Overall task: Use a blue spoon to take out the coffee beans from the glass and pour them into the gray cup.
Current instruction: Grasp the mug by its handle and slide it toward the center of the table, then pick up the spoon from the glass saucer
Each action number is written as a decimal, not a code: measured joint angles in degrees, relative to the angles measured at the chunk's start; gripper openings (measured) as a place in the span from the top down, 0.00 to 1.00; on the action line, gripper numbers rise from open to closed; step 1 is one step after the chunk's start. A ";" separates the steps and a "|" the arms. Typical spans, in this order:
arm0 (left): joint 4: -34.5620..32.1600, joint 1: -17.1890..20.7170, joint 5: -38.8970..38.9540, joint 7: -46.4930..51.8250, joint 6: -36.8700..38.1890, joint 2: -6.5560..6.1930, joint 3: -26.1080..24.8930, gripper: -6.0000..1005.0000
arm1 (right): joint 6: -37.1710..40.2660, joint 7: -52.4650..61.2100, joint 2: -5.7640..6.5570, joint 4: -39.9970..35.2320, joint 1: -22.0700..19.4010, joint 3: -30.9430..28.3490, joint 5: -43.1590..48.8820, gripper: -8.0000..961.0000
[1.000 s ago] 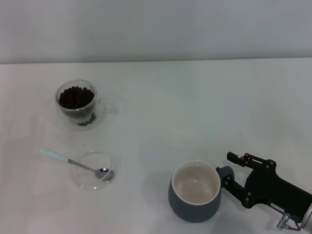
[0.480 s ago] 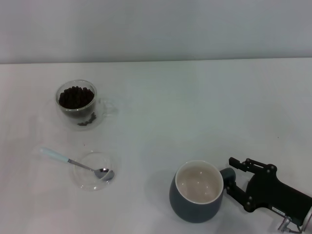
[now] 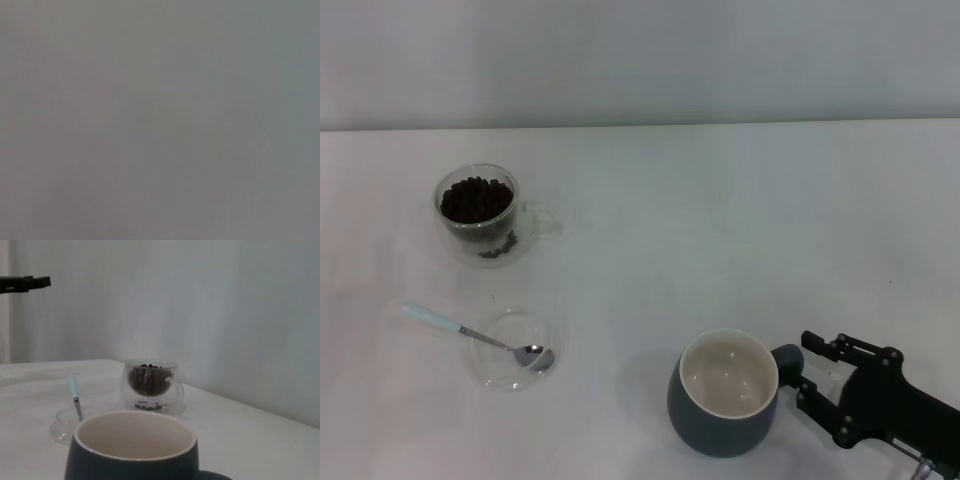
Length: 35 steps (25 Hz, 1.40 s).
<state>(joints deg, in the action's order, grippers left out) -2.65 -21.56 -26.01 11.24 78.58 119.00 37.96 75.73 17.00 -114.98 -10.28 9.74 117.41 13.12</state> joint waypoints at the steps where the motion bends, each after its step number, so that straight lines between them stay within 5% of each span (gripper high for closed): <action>1: -0.06 0.03 0.00 0.00 0.00 0.00 0.00 0.35 | 0.88 0.00 0.01 0.60 0.00 -0.06 -0.07 0.52; 15: -0.69 0.81 -0.21 -0.08 0.35 0.00 0.12 0.35 | 13.55 -0.15 0.85 10.03 -1.27 -5.79 -0.29 0.52; 20: -0.06 1.75 -0.83 3.49 2.52 0.18 0.39 0.35 | 20.53 -1.64 1.92 11.82 -2.56 -13.01 -0.38 0.53; 25: 1.22 3.90 -4.68 16.65 5.87 0.26 0.56 0.35 | 26.14 -2.94 2.57 11.59 -2.97 -23.78 -0.40 0.53; 30: 1.49 6.01 -10.50 35.39 6.53 0.12 0.70 0.35 | 26.97 -4.87 1.36 10.14 -1.65 -36.11 -0.40 0.53; 35: 1.51 7.80 -13.39 50.32 6.18 0.04 3.78 0.35 | 25.10 -7.10 0.83 8.26 0.49 -40.99 -0.39 0.52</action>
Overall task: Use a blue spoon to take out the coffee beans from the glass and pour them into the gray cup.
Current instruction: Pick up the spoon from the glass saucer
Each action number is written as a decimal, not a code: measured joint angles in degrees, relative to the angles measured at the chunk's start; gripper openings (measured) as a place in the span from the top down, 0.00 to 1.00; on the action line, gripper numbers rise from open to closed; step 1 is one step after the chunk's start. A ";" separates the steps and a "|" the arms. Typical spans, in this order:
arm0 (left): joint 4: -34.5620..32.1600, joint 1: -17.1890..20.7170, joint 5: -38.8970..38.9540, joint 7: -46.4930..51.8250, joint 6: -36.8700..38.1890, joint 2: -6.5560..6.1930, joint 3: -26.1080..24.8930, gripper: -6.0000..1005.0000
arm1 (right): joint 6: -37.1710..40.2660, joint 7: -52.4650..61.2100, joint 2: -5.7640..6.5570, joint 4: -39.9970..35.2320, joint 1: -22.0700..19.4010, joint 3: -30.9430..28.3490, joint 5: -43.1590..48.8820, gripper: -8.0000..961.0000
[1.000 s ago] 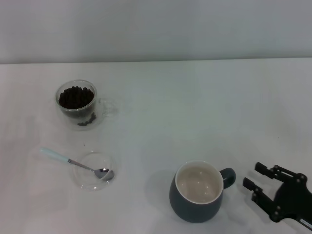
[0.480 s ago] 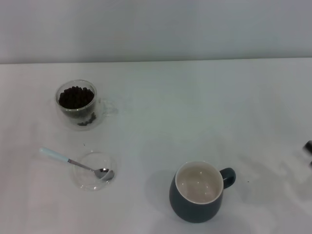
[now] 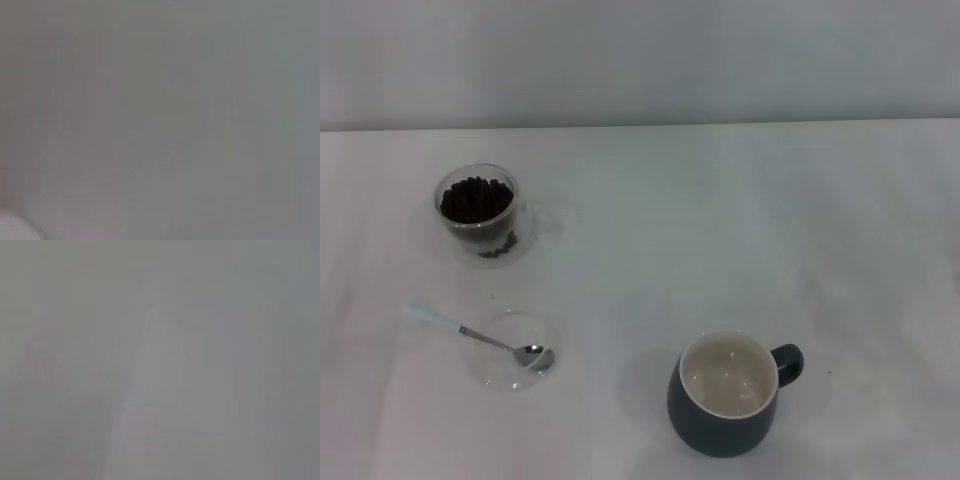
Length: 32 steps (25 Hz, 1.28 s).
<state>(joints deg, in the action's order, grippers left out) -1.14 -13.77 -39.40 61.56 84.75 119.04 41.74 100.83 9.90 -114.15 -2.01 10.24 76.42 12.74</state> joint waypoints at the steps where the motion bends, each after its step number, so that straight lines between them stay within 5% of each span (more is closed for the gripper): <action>1: 0.00 0.31 -0.04 3.35 -0.44 -0.01 1.41 0.35 | -0.40 -0.04 -0.03 -0.22 0.42 -0.86 -0.01 0.52; 16: -0.04 -2.16 -0.06 27.55 -7.81 -0.15 21.36 0.34 | -10.66 -3.99 -0.65 -6.35 3.87 -4.00 0.41 0.52; 32: 0.65 -5.12 -2.40 31.52 -14.12 0.05 24.99 0.34 | -10.29 -4.19 -0.81 -6.35 3.40 -4.10 0.29 0.53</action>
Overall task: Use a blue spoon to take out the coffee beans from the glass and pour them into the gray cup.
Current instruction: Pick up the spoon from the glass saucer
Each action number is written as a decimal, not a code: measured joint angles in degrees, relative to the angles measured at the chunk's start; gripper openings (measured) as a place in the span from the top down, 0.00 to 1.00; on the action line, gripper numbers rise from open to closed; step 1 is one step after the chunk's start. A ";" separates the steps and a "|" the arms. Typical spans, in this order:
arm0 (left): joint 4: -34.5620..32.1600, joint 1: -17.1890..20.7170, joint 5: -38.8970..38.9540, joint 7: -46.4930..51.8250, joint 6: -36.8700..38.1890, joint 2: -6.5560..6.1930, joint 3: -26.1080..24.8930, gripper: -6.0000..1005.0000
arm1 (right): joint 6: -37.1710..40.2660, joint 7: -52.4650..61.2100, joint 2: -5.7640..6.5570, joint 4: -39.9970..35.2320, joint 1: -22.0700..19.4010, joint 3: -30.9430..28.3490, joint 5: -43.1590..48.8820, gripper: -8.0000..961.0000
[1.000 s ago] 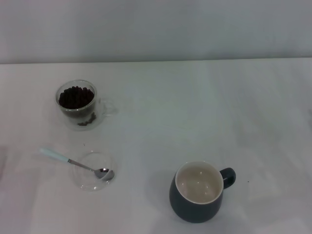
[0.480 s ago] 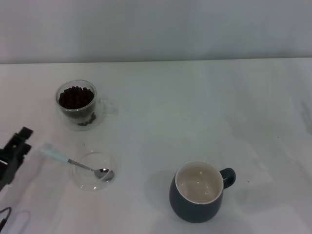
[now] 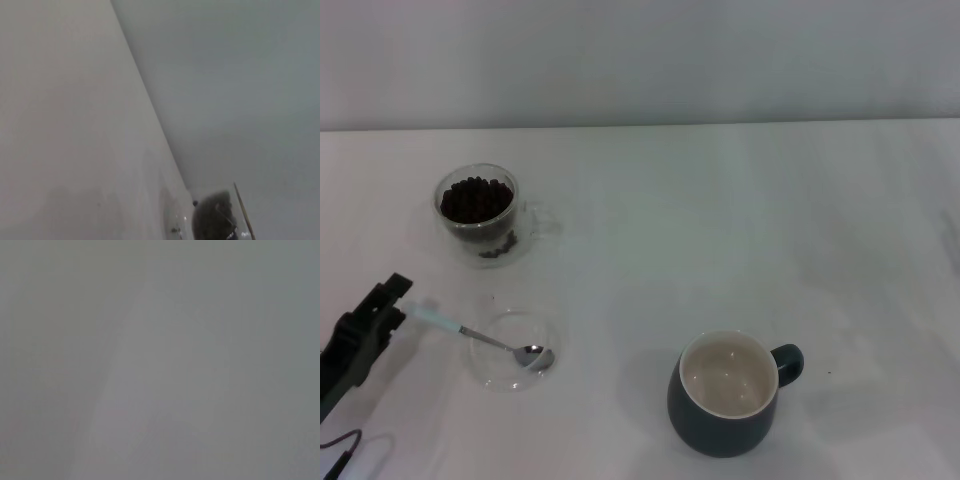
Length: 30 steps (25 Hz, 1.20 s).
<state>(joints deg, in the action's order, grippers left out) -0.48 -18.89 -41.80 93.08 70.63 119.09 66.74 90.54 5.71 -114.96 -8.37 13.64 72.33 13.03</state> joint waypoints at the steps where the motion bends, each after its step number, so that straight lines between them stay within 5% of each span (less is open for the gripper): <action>1: 0.00 -0.34 -0.73 0.01 -0.22 0.03 0.01 0.34 | 0.00 0.00 0.00 0.01 0.00 0.00 0.01 0.53; 30: -1.05 -2.09 -4.90 -1.62 -1.33 0.10 0.15 0.38 | 1.82 -0.09 0.01 0.71 -1.06 0.31 0.33 0.53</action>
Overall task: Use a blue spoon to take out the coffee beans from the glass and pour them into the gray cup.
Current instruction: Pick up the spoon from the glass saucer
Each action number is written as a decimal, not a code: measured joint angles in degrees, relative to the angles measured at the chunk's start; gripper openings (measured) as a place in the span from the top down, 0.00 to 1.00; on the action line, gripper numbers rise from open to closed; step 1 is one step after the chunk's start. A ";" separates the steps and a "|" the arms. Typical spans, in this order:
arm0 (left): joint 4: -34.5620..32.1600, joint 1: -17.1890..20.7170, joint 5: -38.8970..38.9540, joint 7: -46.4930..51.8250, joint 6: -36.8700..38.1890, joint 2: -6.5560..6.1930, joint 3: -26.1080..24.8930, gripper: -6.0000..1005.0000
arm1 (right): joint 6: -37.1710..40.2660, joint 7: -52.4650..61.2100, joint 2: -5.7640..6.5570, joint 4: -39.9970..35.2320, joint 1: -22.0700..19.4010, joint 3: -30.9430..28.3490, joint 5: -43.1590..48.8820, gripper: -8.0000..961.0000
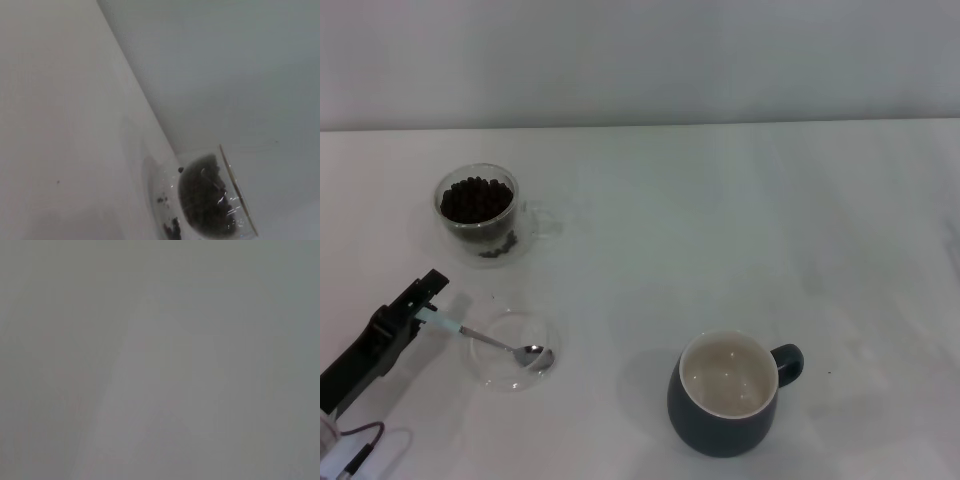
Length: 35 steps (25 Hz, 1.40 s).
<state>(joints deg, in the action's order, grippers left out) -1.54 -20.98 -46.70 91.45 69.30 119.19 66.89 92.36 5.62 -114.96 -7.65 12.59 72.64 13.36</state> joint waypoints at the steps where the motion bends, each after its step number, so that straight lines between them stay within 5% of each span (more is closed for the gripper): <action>1: -0.14 0.00 -0.03 -0.10 0.01 0.00 0.00 0.38 | 0.01 0.00 0.00 0.00 -0.01 0.02 0.00 0.53; 30: -0.31 -0.66 -1.81 0.41 -1.30 -0.28 0.52 0.50 | 1.07 0.00 -0.18 0.01 -0.29 0.13 -0.01 0.53; 35: -0.31 -0.67 -1.65 0.26 -1.37 -0.28 0.49 0.59 | 1.07 0.00 -0.18 0.01 -0.28 0.13 0.00 0.53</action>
<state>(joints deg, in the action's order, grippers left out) -1.85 -21.65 -48.35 91.72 67.93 118.91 67.38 93.43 5.62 -115.13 -7.64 12.30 72.77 13.36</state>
